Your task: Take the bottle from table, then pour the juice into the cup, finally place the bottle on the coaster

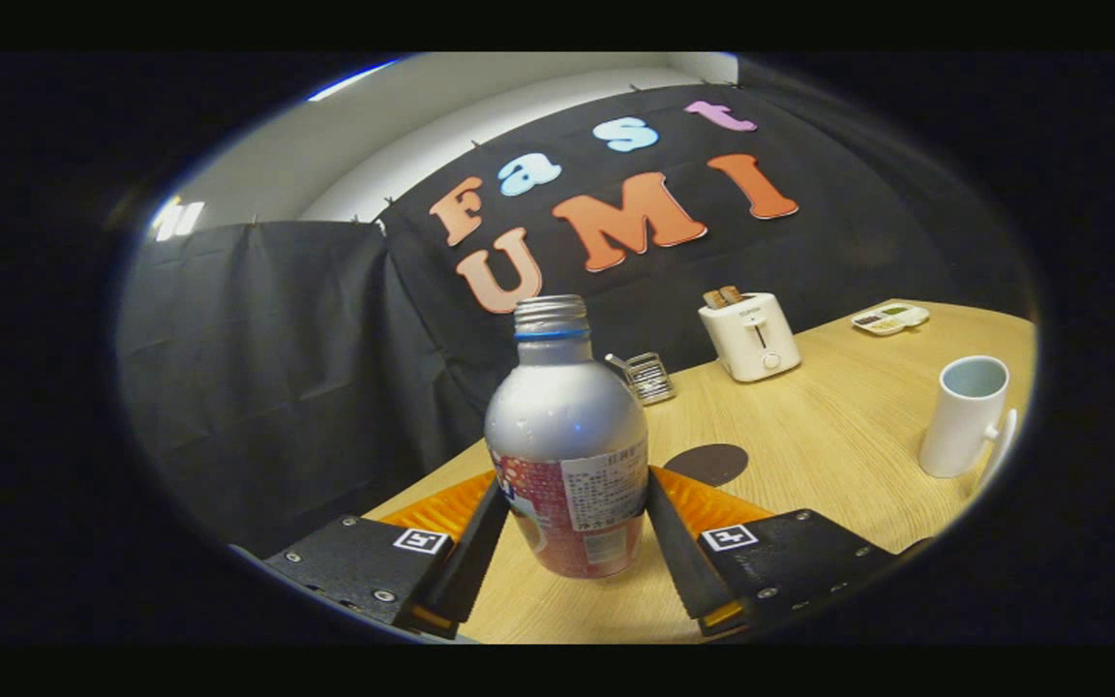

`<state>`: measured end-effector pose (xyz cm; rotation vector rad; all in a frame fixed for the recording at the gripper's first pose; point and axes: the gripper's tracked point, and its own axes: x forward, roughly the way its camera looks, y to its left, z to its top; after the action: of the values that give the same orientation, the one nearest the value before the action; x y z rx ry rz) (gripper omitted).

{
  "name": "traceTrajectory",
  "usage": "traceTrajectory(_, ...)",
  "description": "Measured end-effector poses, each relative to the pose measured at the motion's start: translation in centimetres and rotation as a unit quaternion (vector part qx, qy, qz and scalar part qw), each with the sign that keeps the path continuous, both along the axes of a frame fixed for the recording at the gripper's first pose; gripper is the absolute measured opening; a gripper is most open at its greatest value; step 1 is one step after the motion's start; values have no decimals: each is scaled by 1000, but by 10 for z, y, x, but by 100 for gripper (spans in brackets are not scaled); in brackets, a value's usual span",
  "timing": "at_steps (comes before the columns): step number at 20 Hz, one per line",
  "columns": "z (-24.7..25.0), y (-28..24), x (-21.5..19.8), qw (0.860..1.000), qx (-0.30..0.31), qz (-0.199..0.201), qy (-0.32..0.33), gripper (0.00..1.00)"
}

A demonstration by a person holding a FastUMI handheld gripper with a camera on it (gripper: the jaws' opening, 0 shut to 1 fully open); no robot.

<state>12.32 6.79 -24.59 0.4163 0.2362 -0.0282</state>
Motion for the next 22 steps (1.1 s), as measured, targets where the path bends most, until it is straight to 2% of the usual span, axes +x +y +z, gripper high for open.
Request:
traceTrajectory(4,-3,-26,-1,997,71,-34,-1,80)
traceTrajectory(10,-8,-61,-4,983,169,-76,-2,80)
traceTrajectory(16,-14,-82,-4,953,292,-84,-4,80)
traceTrajectory(22,-12,-110,-7,933,344,-109,-11,79)
